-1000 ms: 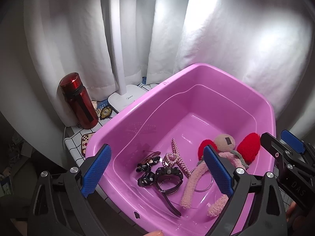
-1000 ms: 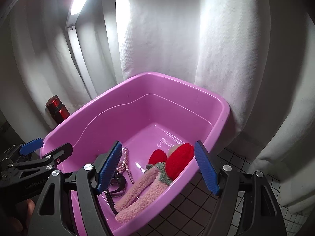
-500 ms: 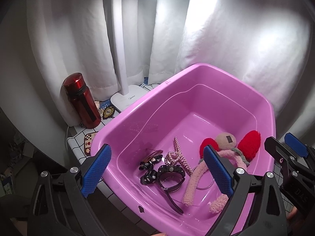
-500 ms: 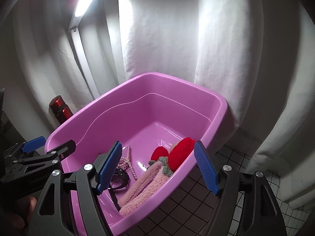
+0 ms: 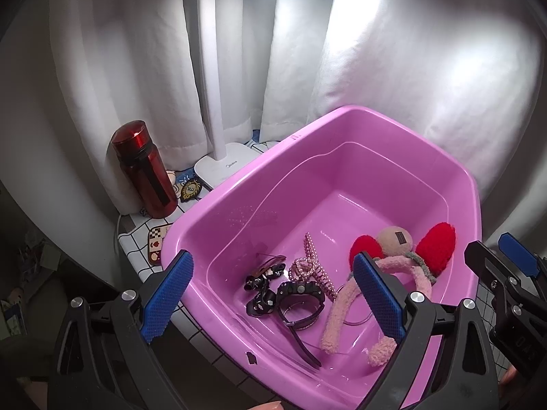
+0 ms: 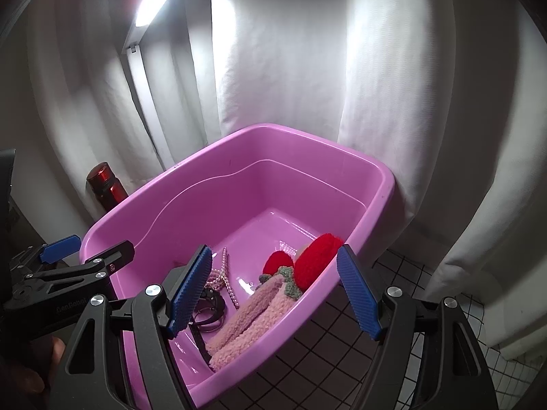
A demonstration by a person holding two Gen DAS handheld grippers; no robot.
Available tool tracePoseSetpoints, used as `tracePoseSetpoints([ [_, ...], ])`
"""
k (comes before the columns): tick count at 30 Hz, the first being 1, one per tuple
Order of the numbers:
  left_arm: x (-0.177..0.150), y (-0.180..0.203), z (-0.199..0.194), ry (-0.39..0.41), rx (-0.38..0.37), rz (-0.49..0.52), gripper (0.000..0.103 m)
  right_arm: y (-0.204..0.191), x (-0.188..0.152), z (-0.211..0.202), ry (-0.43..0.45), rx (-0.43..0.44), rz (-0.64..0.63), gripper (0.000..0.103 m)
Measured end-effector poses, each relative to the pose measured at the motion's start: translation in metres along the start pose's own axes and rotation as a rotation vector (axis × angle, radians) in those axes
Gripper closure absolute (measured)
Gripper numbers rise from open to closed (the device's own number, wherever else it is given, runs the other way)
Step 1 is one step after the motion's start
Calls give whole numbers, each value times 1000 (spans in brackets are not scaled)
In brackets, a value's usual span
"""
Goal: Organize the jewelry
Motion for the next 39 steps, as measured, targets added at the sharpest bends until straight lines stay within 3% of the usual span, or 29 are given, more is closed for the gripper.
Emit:
tracePoseSetpoints([
  [39, -2, 2, -3, -3, 0, 3, 10, 3, -1, -6, 4, 16, -10, 31],
])
Point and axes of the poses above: each gripper's, at about its wrist camera, not at the fingertips, and z roughly the way its jaws point, y to its right, x to its top, the point moved 4 cm from there along z, roughly the way its jaws point, and after that the axes turned 8 degrees about y, right-handed, at the moved point
